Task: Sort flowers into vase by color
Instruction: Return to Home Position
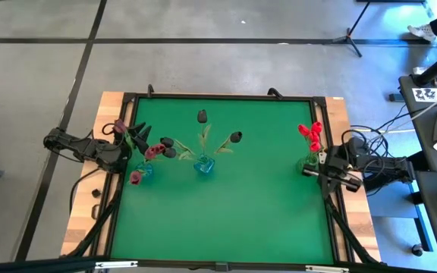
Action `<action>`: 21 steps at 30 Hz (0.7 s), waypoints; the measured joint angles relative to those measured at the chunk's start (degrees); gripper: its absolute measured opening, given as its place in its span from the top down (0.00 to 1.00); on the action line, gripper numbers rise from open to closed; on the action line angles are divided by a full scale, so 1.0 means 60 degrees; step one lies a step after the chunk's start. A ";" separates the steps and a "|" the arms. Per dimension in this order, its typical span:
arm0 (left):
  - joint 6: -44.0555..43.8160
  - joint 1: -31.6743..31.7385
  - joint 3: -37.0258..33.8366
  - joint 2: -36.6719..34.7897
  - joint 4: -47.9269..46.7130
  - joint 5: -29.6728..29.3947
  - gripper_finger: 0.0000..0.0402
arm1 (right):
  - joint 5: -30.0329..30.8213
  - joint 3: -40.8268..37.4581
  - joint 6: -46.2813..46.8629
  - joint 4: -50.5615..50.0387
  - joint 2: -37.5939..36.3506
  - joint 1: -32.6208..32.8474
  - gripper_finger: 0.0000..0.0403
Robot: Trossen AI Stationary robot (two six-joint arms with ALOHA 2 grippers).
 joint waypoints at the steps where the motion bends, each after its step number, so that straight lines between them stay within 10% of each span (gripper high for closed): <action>1: 0.0000 0.0001 0.0000 0.0000 0.0000 0.0000 0.62 | 0.0115 0.0000 -0.0030 -0.0008 0.0000 0.0001 1.00; 21: 0.0000 0.0003 0.0000 0.0000 -0.0007 0.0001 0.62 | 0.0408 0.0000 -0.0101 -0.1497 0.0000 0.0001 1.00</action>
